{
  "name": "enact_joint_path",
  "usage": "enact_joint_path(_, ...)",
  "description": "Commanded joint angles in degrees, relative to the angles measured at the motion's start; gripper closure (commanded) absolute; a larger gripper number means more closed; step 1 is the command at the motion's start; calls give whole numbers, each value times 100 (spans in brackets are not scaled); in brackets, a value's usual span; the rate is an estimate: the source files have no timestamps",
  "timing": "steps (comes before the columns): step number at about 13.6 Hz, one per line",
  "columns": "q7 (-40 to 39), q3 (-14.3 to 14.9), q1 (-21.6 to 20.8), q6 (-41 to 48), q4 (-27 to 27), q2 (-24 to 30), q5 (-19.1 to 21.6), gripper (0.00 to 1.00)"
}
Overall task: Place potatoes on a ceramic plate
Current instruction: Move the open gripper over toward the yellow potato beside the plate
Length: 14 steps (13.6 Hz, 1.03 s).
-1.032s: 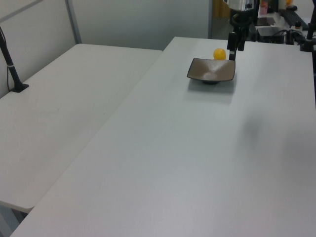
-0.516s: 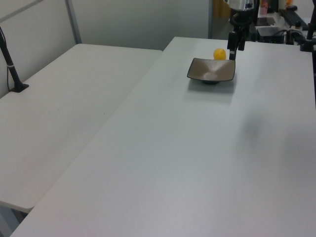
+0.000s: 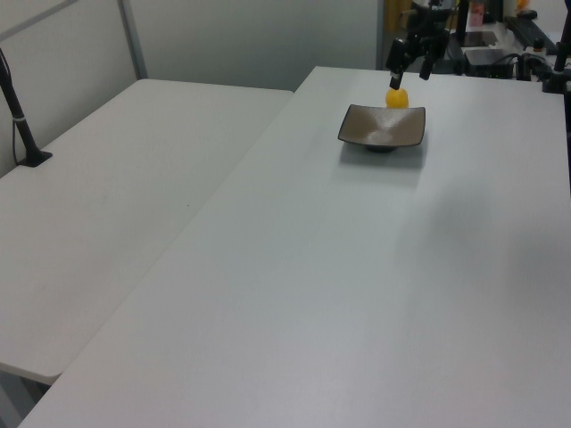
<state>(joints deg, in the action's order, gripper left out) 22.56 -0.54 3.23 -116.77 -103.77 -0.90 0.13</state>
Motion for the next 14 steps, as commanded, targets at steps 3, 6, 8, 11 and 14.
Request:
enact_joint_path(3, 1135, 45, 800, -1030, -20, -462, -548, 0)
enact_joint_path(6, 1215, 457, 916, -1505, -20, -647, -646, 0)
enact_joint_path(8, 1224, 669, 994, -1988, 6, -954, -637, 0)
enact_joint_path(11, 1233, 678, 1328, -2288, 365, -1463, -646, 0)
enact_joint_path(14, 1251, 678, 1645, -2306, 1199, -2263, -655, 0)
